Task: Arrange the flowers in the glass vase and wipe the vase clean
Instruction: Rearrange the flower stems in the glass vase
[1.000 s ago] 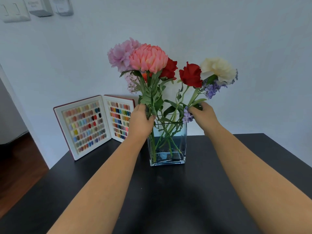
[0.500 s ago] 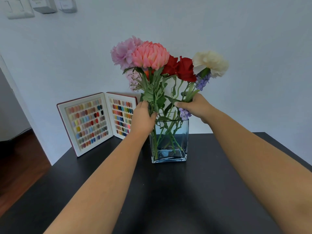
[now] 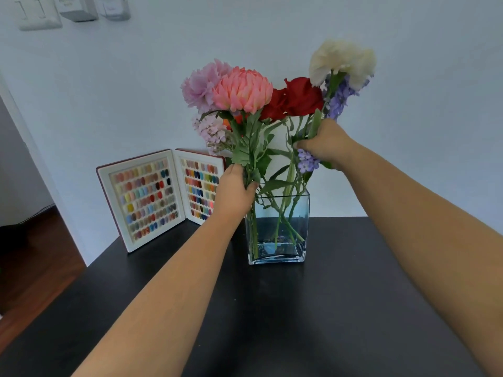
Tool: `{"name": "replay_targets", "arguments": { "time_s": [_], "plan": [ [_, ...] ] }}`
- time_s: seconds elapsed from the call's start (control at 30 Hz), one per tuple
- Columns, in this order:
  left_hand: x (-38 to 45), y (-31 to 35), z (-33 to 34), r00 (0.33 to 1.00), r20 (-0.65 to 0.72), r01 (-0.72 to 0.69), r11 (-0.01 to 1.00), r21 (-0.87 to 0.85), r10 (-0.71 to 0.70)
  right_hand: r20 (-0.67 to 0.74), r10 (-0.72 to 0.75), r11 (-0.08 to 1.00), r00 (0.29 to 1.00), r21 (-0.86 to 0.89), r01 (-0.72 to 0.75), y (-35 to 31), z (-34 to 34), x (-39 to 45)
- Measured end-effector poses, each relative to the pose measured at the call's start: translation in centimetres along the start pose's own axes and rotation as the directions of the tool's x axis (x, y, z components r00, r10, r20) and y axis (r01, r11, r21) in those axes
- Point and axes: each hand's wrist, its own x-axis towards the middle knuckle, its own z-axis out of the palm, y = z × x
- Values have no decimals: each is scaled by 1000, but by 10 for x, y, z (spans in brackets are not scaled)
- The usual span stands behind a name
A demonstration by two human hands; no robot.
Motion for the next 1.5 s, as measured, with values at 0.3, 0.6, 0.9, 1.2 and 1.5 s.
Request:
{"name": "replay_targets", "arguments": {
  "time_s": [0.3, 0.6, 0.9, 1.2, 1.5],
  "plan": [
    [2, 1, -2, 1000, 18, -9, 1000, 8, 9, -94, -22, 991, 995, -134, 9, -24, -38, -6],
    [2, 2, -2, 1000, 7, -4, 1000, 24, 4, -128, -142, 979, 982, -162, 120, -42, -43, -9],
    [3, 1, -1, 1000, 12, -8, 1000, 16, 8, -161, -181, 980, 970, -109, 165, -51, -53, -9],
    [2, 2, -1, 1000, 14, -5, 1000, 31, 5, -186, -179, 984, 966, -59, 170, -58, -62, -13],
    [1, 4, -2, 1000, 10, -7, 999, 49, 7, -227, -243, 966, 943, -147, 213, -58, -56, -20]
  ]
}}
